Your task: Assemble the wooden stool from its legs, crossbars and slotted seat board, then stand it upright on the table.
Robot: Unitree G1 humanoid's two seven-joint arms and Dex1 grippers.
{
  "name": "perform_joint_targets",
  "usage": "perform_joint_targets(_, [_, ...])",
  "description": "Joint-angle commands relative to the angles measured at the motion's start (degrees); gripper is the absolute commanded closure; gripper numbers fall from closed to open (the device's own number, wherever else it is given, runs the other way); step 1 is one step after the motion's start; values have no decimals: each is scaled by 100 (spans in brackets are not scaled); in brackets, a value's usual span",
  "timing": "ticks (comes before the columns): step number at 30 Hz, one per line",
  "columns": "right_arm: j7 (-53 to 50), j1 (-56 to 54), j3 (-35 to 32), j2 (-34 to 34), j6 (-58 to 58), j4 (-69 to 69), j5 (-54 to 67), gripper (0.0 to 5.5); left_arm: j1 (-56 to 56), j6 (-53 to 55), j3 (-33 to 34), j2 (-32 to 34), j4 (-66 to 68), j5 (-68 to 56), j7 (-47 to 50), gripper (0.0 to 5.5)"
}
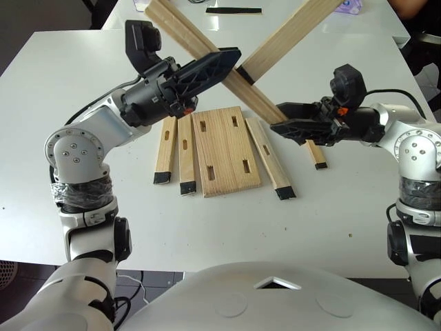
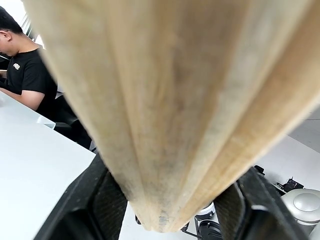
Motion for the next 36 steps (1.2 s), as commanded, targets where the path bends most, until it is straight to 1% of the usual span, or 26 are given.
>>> perform_joint_targets(1, [11,32,-27,-192,-116,112,-71,342,50,-242,239,54,-56,158,-116,332])
perform_joint_targets(3, [-96,7,-59,-116,-313,197,-177,342,104,-300,263,59,-40,293,-116,336])
perform_joint_targets(4, [-124,6,-68,-89,-395,236,-212,306,132,-335,250,52,-34,376,-115,336])
perform_joint_targets(5, [-139,13,-64,-71,-462,270,-241,298,158,-364,240,42,-29,439,-119,337])
perform_joint_targets(6, [-134,31,-53,-65,-507,286,-253,276,176,-388,236,27,-26,483,-120,341])
perform_joint_targets(12, [-559,305,-68,58,-714,248,-388,207,226,-517,215,61,20,847,-220,341])
perform_joint_targets(14, [-771,382,-160,112,-897,378,-513,207,335,-674,244,257,37,1235,-421,341])
perform_joint_targets(18, [-1280,504,-464,272,-1283,627,-693,207,867,-1093,574,1085,10,2119,-1150,341])
perform_joint_targets(21, [-1495,674,-485,389,-1514,668,-848,207,1386,-1243,744,1663,-24,2497,-1900,341])
perform_joint_targets(23, [-1560,743,-455,454,-1671,691,-928,207,1653,-1314,740,1924,-69,2695,-2291,342])
perform_joint_targets(26, [-1613,798,-415,521,-1842,730,-1034,207,1943,-1410,654,2027,-209,2906,-2557,342])
perform_joint_targets(30, [-1602,981,-474,427,-1829,611,-1014,207,2324,-1560,529,2033,-500,3194,-2736,342])
perform_joint_targets(36, [-1587,804,-451,341,-1836,794,-1084,207,2301,-1766,319,1937,-578,3473,-2810,342])
